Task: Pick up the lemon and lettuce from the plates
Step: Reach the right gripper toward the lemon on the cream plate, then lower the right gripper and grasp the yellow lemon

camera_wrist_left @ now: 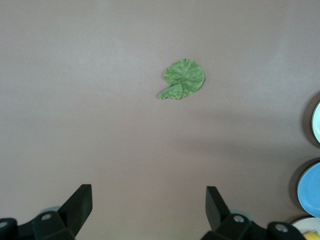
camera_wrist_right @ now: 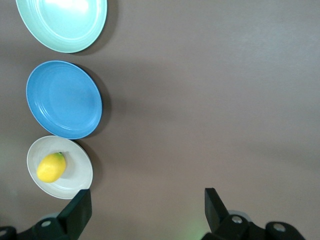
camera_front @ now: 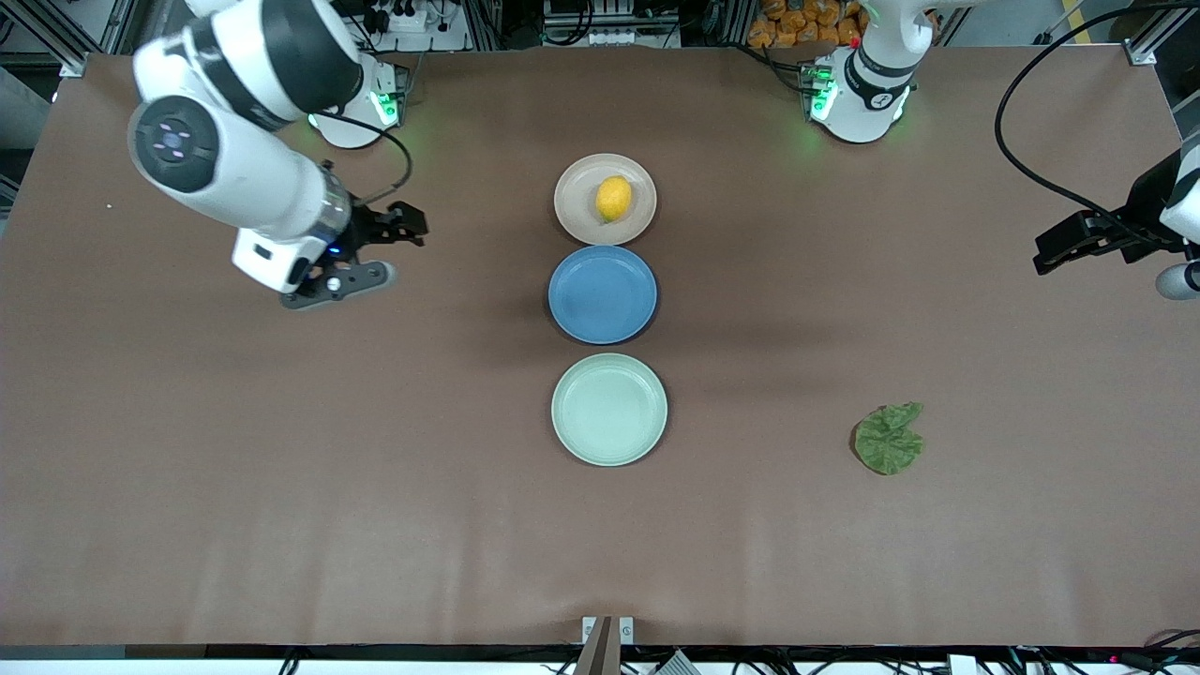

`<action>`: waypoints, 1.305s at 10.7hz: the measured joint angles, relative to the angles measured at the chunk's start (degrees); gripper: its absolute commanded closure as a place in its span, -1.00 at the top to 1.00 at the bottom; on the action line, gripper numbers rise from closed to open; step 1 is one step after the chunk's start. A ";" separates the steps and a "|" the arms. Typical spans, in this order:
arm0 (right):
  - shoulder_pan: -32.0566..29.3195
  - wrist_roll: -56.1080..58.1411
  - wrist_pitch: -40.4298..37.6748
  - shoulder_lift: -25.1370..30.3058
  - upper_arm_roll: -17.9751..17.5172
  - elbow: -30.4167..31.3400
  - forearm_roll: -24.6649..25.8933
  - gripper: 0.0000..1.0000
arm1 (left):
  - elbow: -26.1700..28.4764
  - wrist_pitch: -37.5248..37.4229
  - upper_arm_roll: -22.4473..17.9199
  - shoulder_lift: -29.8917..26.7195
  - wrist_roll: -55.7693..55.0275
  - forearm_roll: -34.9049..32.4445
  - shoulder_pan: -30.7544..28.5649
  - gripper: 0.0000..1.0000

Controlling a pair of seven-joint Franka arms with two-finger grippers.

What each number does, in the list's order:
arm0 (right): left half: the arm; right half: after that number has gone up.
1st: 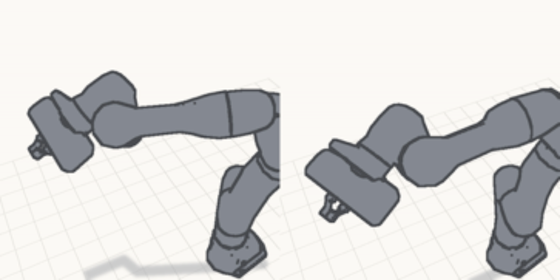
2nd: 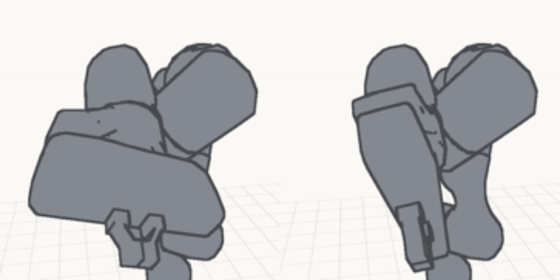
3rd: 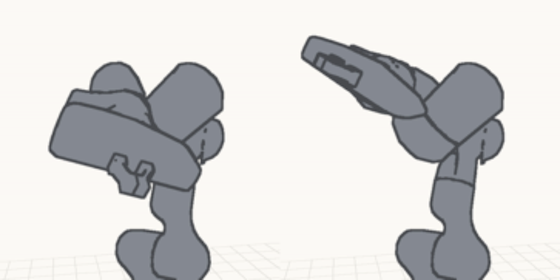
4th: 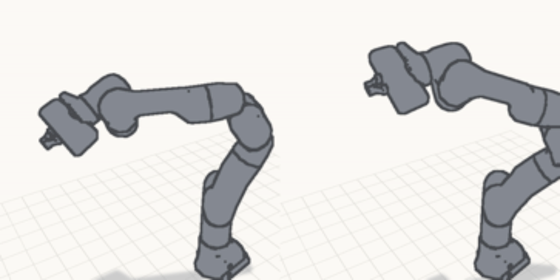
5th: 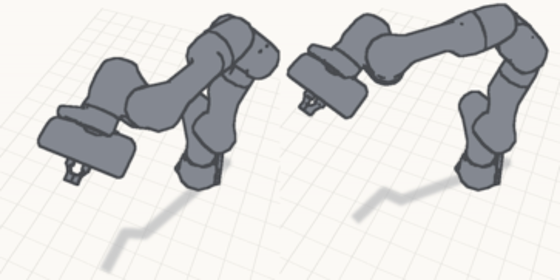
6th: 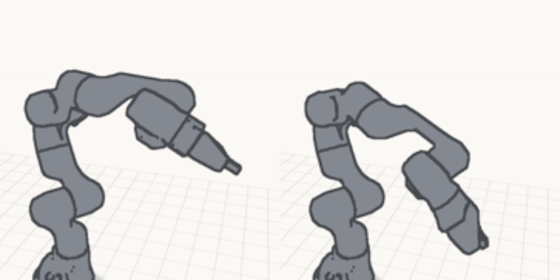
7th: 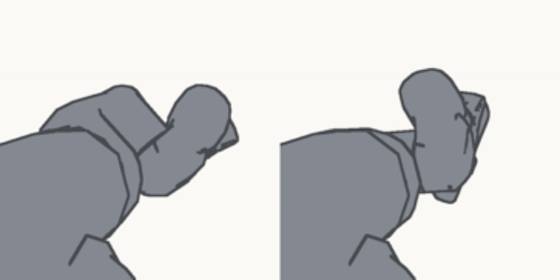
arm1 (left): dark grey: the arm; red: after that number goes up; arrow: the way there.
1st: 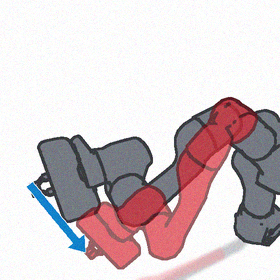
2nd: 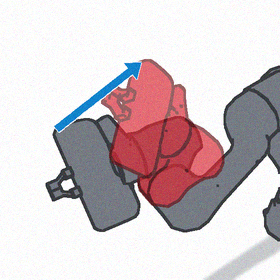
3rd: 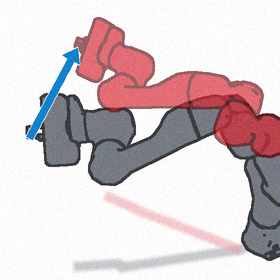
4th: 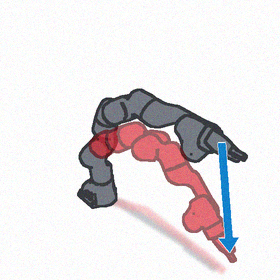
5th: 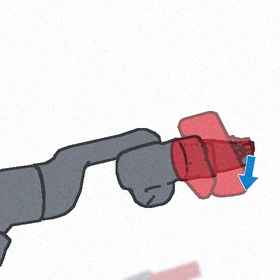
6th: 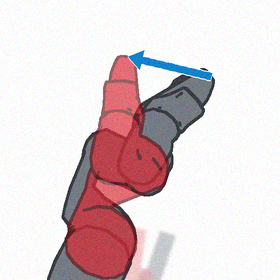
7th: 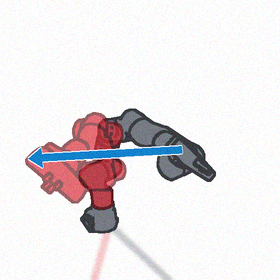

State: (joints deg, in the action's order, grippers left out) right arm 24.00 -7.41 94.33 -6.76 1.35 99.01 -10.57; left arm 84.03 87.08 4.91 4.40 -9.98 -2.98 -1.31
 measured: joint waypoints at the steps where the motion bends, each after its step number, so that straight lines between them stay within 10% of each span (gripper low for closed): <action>1: 1.83 -2.34 0.92 -0.88 0.01 0.02 -0.23 1.00 | 0.02 0.00 0.01 0.00 0.00 0.00 -0.01 1.00; 14: 34.37 -42.33 24.76 -19.63 -0.09 3.01 -5.90 1.00 | 0.54 0.02 0.02 0.90 0.00 0.00 -0.09 1.00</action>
State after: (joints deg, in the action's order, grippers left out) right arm 58.38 -49.74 119.09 -26.38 1.26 102.03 -16.47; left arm 84.57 87.10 4.93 5.30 -9.98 -2.98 -1.39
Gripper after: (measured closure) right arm 0.000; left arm 0.000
